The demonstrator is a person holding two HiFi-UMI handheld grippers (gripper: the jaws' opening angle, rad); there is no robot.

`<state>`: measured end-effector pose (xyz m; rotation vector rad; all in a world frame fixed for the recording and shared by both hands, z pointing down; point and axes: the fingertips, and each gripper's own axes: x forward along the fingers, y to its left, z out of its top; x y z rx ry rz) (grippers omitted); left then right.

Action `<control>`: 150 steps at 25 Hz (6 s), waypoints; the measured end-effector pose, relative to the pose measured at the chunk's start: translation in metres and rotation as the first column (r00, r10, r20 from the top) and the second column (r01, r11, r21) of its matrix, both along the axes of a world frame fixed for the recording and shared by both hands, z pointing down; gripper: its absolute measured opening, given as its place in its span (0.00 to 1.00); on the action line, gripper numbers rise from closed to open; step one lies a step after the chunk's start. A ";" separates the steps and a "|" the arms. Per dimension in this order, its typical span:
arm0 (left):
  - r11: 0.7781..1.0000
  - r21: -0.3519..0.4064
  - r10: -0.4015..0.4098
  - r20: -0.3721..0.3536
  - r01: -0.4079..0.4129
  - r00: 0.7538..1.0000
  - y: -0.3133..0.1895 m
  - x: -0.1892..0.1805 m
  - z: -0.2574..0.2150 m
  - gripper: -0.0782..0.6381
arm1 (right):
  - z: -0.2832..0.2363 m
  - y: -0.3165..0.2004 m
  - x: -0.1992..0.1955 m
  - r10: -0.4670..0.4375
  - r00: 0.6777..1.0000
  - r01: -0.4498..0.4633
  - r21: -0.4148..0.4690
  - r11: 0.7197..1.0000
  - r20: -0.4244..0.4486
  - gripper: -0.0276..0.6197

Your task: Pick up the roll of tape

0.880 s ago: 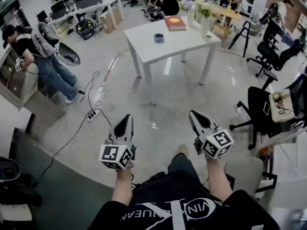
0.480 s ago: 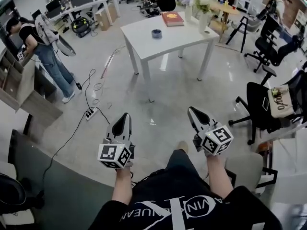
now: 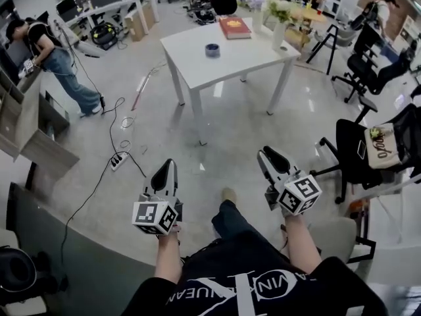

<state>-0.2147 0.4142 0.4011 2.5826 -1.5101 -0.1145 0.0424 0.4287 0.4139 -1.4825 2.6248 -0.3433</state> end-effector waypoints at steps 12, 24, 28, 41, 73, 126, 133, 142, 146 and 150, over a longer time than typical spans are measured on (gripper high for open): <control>0.997 -0.074 -0.004 0.029 0.006 1.000 -0.117 0.016 0.007 0.12 | 0.011 -0.129 0.007 -0.059 0.997 0.061 -0.057 0.996 0.040 0.33; 0.996 -0.076 -0.046 0.051 0.049 0.998 -0.220 0.034 -0.001 0.12 | 0.013 -0.241 0.025 -0.111 0.992 0.115 -0.064 0.991 0.053 0.34; 0.997 -0.064 -0.046 0.054 0.049 0.997 -0.248 0.046 -0.002 0.12 | 0.015 -0.271 0.034 -0.123 0.991 0.126 -0.064 0.990 0.048 0.34; 0.996 -0.078 -0.042 0.058 0.047 0.997 -0.292 0.067 0.004 0.12 | 0.021 -0.311 0.049 -0.133 0.989 0.137 -0.066 0.988 0.072 0.34; 0.992 -0.110 0.072 0.037 -0.067 0.997 -0.447 0.115 0.018 0.12 | 0.033 -0.443 0.086 -0.053 0.994 0.063 -0.109 0.992 0.092 0.34; 0.964 -0.249 0.100 0.027 -0.090 0.995 -0.680 0.113 0.075 0.12 | 0.103 -0.708 0.022 -0.210 0.977 0.211 -0.367 0.906 0.044 0.32; 0.953 -0.286 0.110 0.021 -0.099 0.994 -0.693 0.120 0.090 0.12 | 0.121 -0.728 0.013 -0.239 0.971 0.221 -0.432 0.874 0.012 0.31; 0.940 -0.317 0.140 0.015 -0.128 0.990 -0.705 0.131 0.106 0.12 | 0.143 -0.750 0.002 -0.247 0.967 0.180 -0.527 0.831 -0.058 0.31; 0.930 -0.337 0.163 0.021 -0.147 0.986 -0.705 0.140 0.113 0.12 | 0.153 -0.755 -0.002 -0.256 0.962 0.159 -0.574 0.804 -0.093 0.28; 0.924 -0.351 0.171 0.015 -0.155 0.985 -0.705 0.144 0.119 0.12 | 0.161 -0.761 -0.006 -0.258 0.956 0.125 -0.605 0.787 -0.139 0.26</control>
